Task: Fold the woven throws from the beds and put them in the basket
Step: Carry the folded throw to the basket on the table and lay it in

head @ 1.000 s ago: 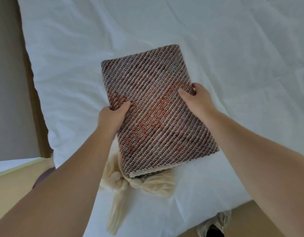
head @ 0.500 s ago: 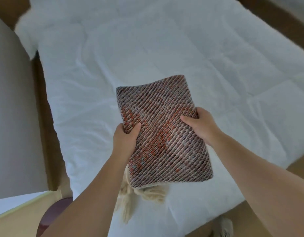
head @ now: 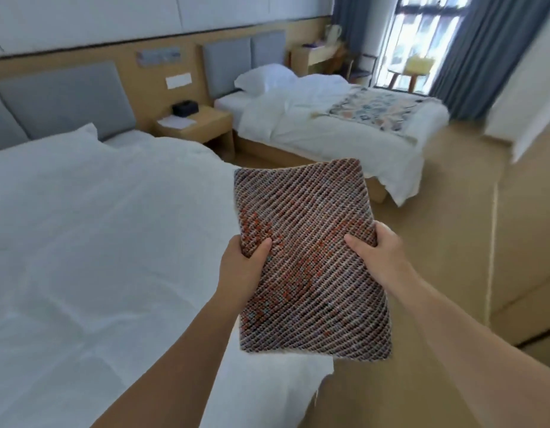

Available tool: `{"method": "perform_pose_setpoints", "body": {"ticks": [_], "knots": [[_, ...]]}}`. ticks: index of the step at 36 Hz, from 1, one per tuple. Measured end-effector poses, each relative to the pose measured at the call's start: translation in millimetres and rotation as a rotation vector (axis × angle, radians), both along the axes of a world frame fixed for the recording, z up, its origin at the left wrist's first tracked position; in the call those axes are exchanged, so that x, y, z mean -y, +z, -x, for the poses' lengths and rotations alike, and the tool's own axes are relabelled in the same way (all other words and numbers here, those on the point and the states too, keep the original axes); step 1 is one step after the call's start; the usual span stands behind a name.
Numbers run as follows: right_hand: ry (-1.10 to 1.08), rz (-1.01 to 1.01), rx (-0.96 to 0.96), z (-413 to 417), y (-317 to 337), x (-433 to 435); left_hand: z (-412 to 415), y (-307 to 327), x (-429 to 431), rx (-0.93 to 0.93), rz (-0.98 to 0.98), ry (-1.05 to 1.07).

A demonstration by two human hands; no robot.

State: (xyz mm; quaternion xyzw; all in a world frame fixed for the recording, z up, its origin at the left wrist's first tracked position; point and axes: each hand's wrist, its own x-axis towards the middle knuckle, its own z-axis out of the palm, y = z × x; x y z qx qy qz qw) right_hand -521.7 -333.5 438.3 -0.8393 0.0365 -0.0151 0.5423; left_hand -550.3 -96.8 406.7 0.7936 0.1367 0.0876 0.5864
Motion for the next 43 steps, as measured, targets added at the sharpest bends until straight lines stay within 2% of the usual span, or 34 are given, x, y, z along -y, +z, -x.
{"method": "perform_pose_setpoints", "body": {"ticks": [9, 18, 30, 43], "knots": [[-0.242, 0.005, 0.154, 29, 52, 201, -51, 63, 196, 0.103, -0.017, -0.312], [-0.436, -0.01, 0.196, 47, 57, 320, -70, 81, 325, 0.157, 0.022, -0.474], [-0.517, -0.018, 0.185, -17, 36, 373, -147, 60, 389, 0.107, 0.08, -0.545], [-0.575, 0.038, 0.174, -199, 33, 378, -335, 47, 408, 0.108, 0.143, -0.579]]}}
